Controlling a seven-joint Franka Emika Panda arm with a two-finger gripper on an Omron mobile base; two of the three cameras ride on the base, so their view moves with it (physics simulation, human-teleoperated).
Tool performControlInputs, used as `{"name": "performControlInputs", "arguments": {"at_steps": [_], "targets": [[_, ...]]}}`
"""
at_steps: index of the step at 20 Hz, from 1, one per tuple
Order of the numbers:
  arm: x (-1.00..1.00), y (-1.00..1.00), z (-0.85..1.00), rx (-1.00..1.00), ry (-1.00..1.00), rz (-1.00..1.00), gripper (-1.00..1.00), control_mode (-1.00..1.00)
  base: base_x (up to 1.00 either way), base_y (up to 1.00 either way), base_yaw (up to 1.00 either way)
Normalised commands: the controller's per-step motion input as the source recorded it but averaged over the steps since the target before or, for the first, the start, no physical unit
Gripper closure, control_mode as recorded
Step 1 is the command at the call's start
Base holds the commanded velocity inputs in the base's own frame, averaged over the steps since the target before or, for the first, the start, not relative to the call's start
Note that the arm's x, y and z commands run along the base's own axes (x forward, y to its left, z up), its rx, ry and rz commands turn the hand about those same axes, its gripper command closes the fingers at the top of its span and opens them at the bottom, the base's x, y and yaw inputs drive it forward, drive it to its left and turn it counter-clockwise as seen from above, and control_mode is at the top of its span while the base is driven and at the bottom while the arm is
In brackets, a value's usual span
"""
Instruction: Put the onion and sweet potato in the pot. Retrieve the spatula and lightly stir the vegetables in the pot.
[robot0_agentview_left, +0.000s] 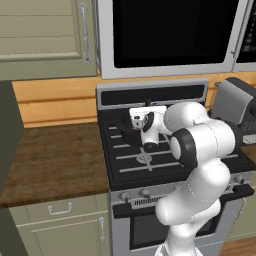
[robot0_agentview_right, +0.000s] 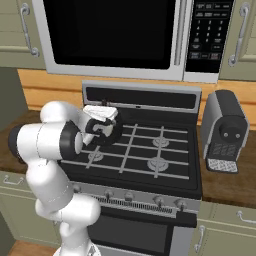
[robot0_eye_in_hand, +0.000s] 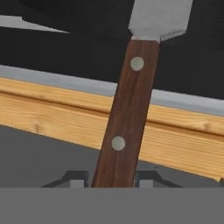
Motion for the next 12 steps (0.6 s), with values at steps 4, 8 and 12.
{"name": "performControlInputs", "arguments": {"at_steps": [4, 8, 12], "targets": [[-0.19, 0.0, 0.0, 0.0, 0.41, 0.0, 1.0, -1.0, 0.0, 0.0, 0.0], [-0.22, 0.0, 0.0, 0.0, 0.29, 0.0, 1.0, -1.0, 0.0, 0.0, 0.0], [0.0, 0.0, -0.19, -0.06, 0.07, 0.0, 1.0, -1.0, 0.0, 0.0, 0.0]]}}
